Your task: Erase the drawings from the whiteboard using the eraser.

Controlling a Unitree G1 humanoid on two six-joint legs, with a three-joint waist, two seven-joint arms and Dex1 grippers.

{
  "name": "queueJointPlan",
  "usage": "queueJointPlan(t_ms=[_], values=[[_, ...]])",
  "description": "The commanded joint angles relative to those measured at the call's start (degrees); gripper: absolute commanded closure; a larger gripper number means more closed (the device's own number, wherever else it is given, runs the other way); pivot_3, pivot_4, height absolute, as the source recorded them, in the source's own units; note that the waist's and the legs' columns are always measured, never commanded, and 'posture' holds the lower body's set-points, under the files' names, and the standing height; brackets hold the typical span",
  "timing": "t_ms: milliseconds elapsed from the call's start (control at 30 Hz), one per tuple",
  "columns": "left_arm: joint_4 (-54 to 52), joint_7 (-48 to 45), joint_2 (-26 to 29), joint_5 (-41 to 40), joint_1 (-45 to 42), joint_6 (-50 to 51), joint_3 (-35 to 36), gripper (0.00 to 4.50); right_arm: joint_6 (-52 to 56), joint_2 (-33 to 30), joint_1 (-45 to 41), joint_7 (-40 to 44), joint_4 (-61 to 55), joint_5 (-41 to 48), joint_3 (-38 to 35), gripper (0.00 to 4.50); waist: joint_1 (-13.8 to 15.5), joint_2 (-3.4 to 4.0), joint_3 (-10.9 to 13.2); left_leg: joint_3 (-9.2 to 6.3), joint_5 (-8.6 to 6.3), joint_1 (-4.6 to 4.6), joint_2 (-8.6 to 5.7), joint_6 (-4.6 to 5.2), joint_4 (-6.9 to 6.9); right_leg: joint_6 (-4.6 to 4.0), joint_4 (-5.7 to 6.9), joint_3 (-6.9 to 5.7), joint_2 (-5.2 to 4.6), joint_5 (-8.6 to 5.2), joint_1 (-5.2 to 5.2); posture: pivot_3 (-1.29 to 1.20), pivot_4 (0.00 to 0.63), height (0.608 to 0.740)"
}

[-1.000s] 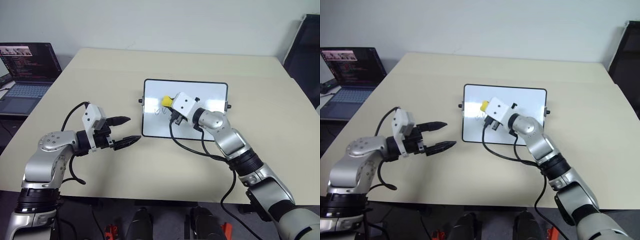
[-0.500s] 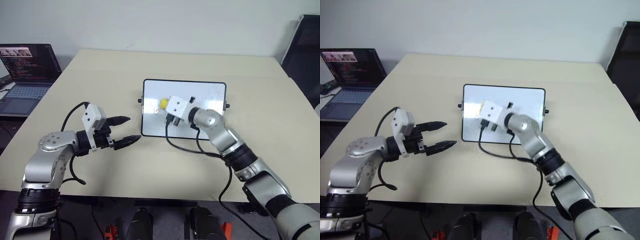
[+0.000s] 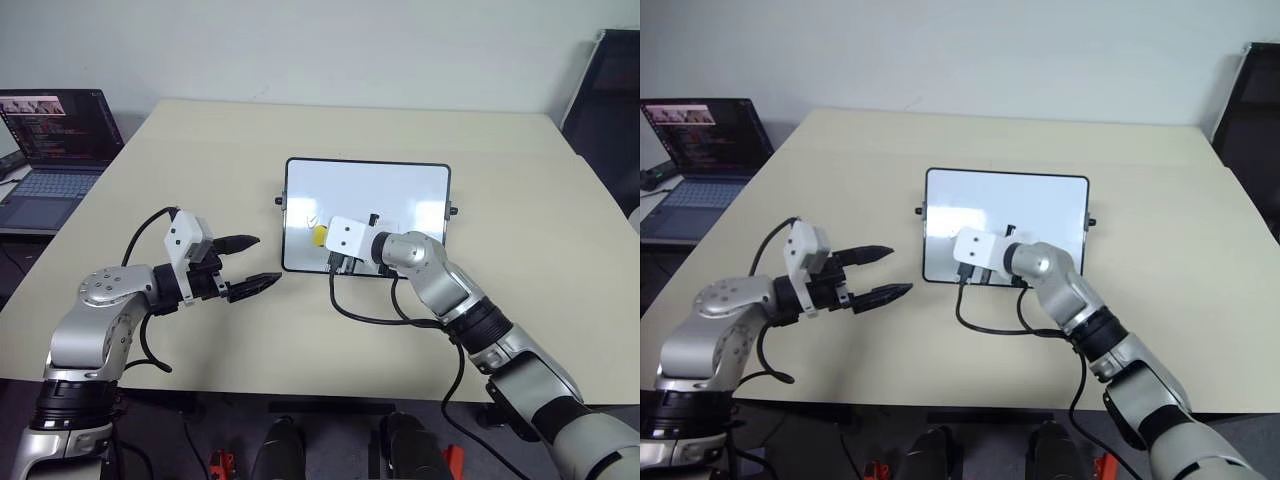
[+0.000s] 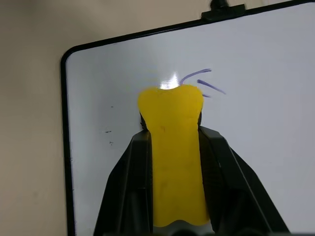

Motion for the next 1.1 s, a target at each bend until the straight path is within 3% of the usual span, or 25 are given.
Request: queueJointPlan(t_ms=[33, 433, 633, 733, 967, 1100], values=[[-2.0, 0.0, 0.1, -0.7, -0.4, -0.9, 0.7, 0.00, -0.8, -0.8, -3.1, -5.0, 2.2, -1.5, -4.5, 3.54, 0.0, 0.00, 0.0, 0.00, 0.01, 0.00, 0.00, 0.02, 0.00, -0.03, -0.01, 0.00, 0.00, 0.02, 0.00, 0.00, 0.150, 0.740], [-2.2, 0.1, 0.2, -0.6, -0.1, -1.1, 1.1, 0.00, -4.0, 2.0, -3.7, 6.8, 4.0, -1.4, 2.2, 3.54, -0.5, -0.01, 0.0, 0.00, 0.04, 0.00, 0.02, 0.04, 0.02, 0.00, -0.01, 0.00, 0.02, -0.04, 0.01, 0.00, 0.150, 0.740], [-2.3, 0.2, 0.5, -0.7, 0.3, -1.2, 1.5, 0.00, -8.6, 4.0, -9.2, -4.6, 10.7, -4.3, -0.9, 3.54, -0.5, 0.00, 0.0, 0.00, 0.05, -0.01, 0.01, 0.04, 0.01, -0.03, 0.02, 0.00, 0.02, -0.01, -0.02, 0.00, 0.150, 0.740], [-2.4, 0.2, 0.4, -0.8, 0.2, -1.2, 1.5, 0.00, -10.0, 4.3, -10.8, -5.8, 13.3, -4.7, -0.8, 3.54, -0.4, 0.00, 0.0, -0.01, 0.05, 0.00, 0.01, 0.04, 0.01, -0.05, 0.02, 0.00, 0.02, 0.00, -0.01, 0.00, 0.150, 0.740], [-2.5, 0.2, 0.4, -0.8, 0.2, -1.2, 1.5, 0.00, -7.8, 1.5, -6.3, 7.2, 9.7, -5.1, 3.0, 3.54, -0.4, -0.01, 0.0, -0.01, 0.05, 0.00, 0.02, 0.05, -0.13, 0.00, -0.01, -0.01, 0.02, -0.11, 0.00, 0.00, 0.150, 0.740], [-2.5, 0.2, 0.4, -0.9, 0.0, -1.1, 1.4, 0.00, -7.5, 0.5, -5.4, 9.2, 8.1, -6.0, 3.2, 3.54, -0.3, -0.01, 0.0, -0.01, 0.05, 0.01, 0.01, 0.05, -0.12, 0.00, 0.00, 0.00, 0.02, -0.11, 0.01, 0.00, 0.150, 0.740]])
